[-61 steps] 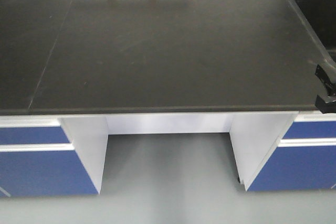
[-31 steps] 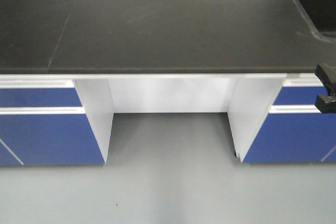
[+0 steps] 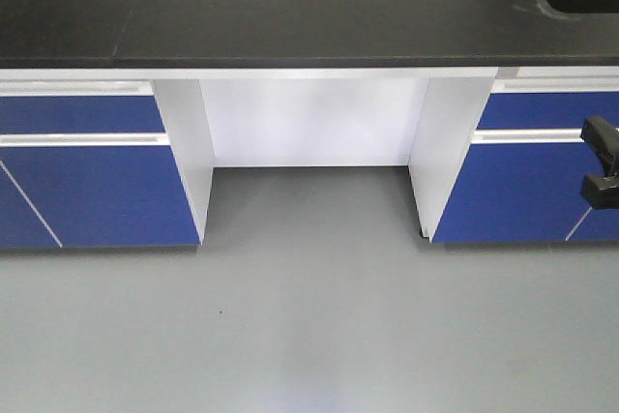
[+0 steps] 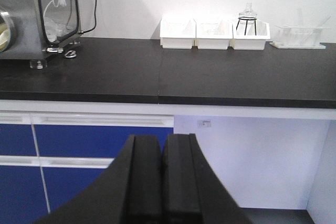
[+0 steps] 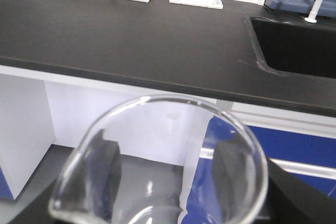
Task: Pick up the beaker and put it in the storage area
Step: 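Drive backward and turn away from the bench holding the beaker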
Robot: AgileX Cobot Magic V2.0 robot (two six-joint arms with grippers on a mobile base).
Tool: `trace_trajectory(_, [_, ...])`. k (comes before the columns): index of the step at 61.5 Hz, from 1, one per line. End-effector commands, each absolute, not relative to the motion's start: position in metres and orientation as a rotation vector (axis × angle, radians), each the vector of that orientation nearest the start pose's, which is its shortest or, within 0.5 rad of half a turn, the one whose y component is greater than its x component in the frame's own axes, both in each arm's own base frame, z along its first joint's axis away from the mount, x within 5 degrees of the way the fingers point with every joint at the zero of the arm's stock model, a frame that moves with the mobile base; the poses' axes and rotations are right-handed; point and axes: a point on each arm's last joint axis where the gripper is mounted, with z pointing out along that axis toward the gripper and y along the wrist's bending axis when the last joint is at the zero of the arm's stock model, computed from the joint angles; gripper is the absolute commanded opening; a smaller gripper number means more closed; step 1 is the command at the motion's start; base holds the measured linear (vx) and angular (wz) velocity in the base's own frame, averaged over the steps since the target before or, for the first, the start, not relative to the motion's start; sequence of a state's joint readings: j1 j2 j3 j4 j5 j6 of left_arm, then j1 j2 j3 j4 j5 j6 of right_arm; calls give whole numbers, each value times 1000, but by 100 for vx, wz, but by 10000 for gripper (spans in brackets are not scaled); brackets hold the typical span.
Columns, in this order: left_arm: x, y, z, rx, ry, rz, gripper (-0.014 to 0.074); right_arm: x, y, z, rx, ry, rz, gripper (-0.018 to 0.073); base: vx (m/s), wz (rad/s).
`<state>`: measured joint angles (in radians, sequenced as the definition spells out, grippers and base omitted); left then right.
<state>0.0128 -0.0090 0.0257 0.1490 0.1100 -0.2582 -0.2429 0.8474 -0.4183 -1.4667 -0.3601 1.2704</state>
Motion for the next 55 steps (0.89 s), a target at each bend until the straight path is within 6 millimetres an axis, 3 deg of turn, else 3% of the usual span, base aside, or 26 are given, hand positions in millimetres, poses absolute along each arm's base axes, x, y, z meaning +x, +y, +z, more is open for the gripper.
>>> trace_trajectory(1, [56, 1, 196, -101, 1526, -89, -8, 171, -9, 283, -181, 1800, 48, -3, -34, 1])
trace_trajectory(55, [56, 1, 196, -101, 1526, -89, -8, 172, -9, 283, -180, 1803, 48, -3, -26, -7])
